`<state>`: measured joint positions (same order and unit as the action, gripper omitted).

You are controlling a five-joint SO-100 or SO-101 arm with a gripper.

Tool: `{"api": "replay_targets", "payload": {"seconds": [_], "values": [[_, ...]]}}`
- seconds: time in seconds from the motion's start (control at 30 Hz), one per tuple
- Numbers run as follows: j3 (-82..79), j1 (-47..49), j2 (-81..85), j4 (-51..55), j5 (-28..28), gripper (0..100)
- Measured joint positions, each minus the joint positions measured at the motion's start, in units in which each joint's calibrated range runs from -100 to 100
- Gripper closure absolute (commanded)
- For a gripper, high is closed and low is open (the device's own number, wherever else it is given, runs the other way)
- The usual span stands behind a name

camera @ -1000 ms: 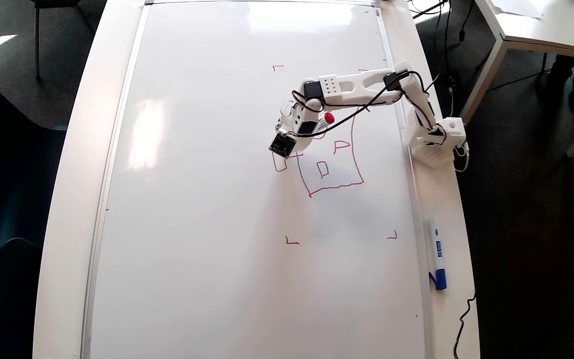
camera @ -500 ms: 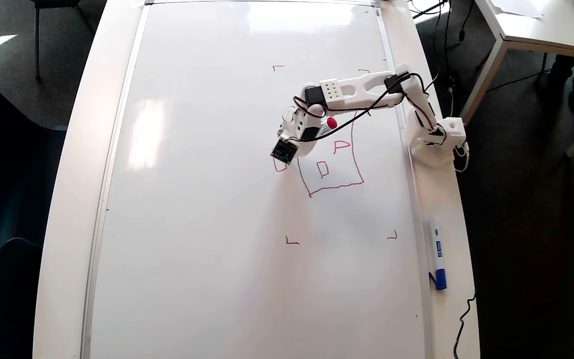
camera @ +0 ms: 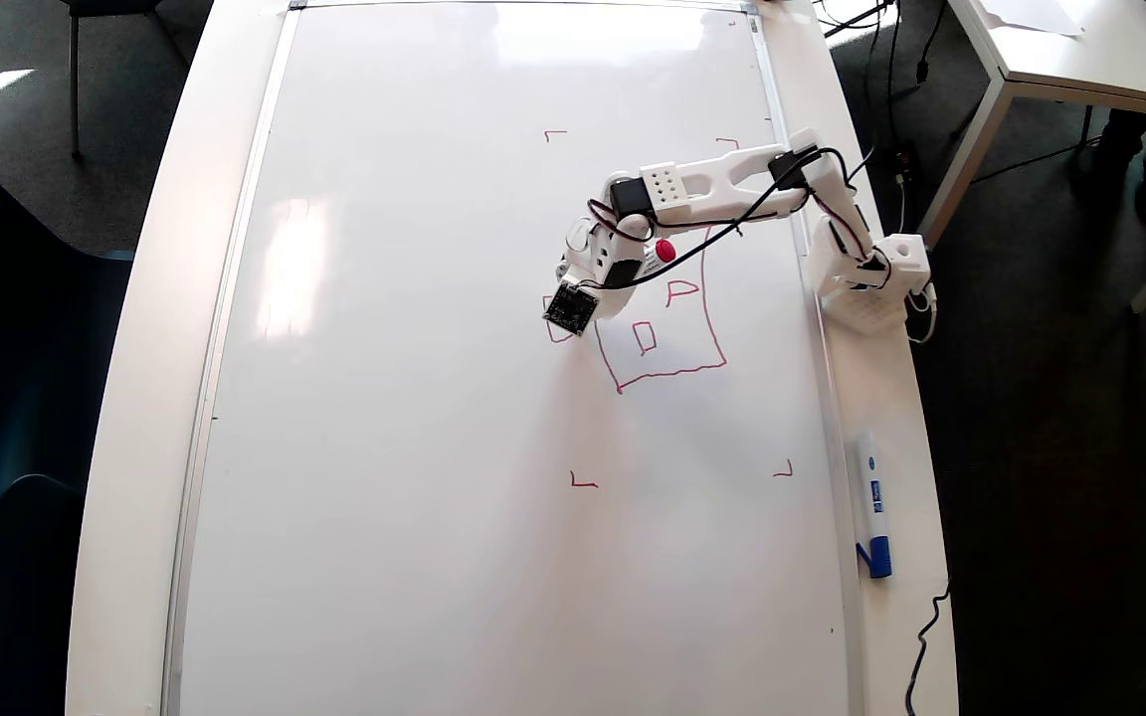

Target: Draw on a whiteboard a robot head using a pen attached to the gripper

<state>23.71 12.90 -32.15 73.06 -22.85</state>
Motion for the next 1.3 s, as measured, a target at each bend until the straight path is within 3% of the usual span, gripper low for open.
{"api": "replay_targets", "payload": {"seconds": [0.33, 0.6, 0.87, 1.0, 1.3], "values": [[9.2, 0.6, 0.4, 0.4, 0.0, 99], [8.8, 0.4, 10.6, 0.4, 2.7, 99], [-11.3, 0.6, 25.5, -1.0, 3.6, 99], [-23.5, 0.6, 33.9, -7.5, 4.3, 99], [-60.4, -0.3, 56.8, -39.4, 12.6, 99]]}}
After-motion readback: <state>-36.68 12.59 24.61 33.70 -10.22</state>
